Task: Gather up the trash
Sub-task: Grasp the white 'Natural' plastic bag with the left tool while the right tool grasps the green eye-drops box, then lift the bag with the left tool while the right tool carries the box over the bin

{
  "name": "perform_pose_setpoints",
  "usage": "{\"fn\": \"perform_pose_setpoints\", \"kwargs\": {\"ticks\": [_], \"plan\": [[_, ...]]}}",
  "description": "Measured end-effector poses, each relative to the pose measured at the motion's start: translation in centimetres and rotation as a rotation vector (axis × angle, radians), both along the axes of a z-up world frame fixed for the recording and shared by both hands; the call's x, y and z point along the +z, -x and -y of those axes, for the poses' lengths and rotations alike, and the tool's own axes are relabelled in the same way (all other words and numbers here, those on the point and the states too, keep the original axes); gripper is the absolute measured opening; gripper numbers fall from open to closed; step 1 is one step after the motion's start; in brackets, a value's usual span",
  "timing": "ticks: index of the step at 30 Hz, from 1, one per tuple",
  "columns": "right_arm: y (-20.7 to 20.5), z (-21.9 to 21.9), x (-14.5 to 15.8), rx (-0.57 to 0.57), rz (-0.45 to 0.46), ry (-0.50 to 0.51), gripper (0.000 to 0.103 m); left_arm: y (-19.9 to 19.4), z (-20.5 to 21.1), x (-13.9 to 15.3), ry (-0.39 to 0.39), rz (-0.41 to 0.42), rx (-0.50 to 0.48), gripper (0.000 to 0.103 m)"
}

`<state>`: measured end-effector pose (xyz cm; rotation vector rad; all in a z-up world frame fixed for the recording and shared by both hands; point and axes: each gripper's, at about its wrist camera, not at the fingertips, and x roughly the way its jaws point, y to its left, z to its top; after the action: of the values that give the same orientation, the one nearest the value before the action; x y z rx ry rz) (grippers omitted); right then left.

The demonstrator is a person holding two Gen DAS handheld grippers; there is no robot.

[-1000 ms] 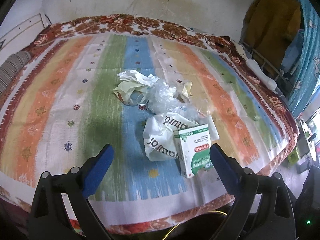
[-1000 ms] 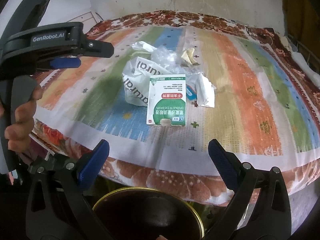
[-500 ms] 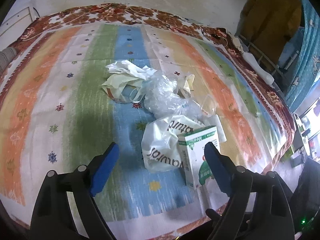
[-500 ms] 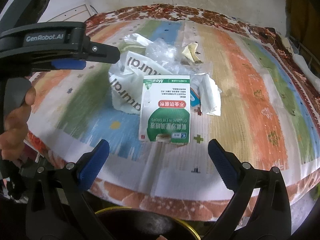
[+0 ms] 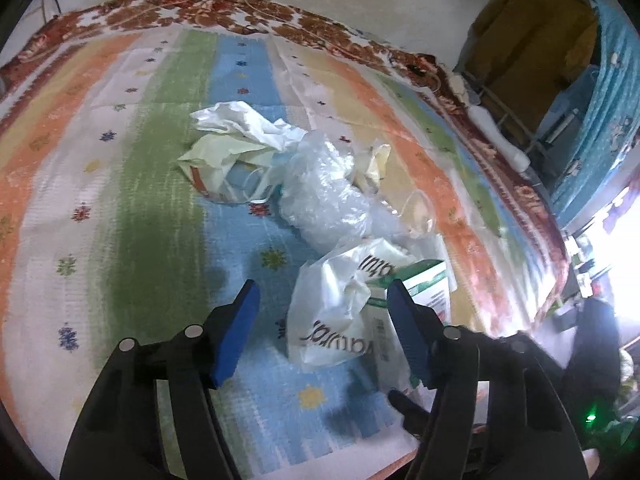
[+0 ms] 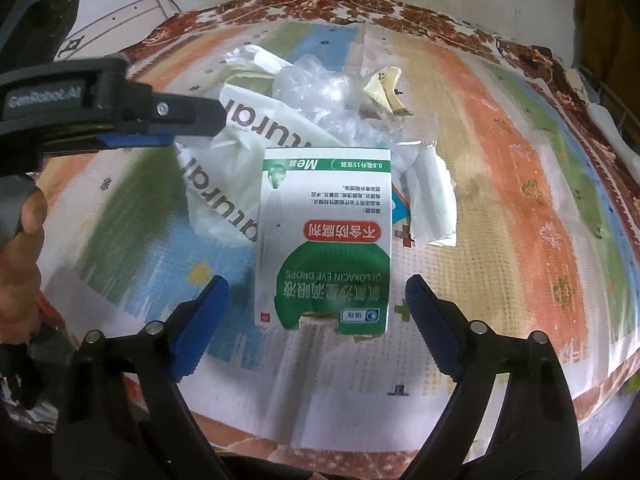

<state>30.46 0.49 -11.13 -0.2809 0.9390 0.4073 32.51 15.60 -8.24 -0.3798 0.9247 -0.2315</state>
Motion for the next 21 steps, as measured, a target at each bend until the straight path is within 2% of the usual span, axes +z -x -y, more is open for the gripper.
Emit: {"fn": "perform_pose_setpoints", "kwargs": {"ticks": [3,6,7,8,13,17,21], "plan": [[-0.2,-0.2,-0.5,0.004,-0.015,0.009,0.077,-0.3,0.4,0.0,0.016,0.009,-0.022,0.057],[-0.3,-0.1,-0.9,0.001,-0.021,0.014,0.071,-0.7,1.3,-0.2,0.003,-0.002,-0.046,0.045],[-0.3,0.0,-1.0,-0.003,-0.02,0.015,0.07,-0.8,1.6,-0.4,-0.002,-0.013,-0.053,0.032],[-0.4,0.1,-0.9,-0.008,-0.019,0.012,0.07,-0.8,1.8,-0.6,-0.013,-0.026,-0.053,0.024],[-0.6,1.2,-0.3,-0.019,-0.018,-0.017,0.069,-0.8,1.4,-0.3,-0.034,-0.047,-0.012,0.019],[-0.4,2.1,0.9,-0.028,-0.005,-0.046,0.068,-0.3,0.7,1.5,-0.045,-0.036,0.024,0.016],[0.0,3.1,2.2,-0.037,-0.001,-0.076,0.068,0.3,0.6,3.1,-0.088,-0.045,0.061,0.015]]}}
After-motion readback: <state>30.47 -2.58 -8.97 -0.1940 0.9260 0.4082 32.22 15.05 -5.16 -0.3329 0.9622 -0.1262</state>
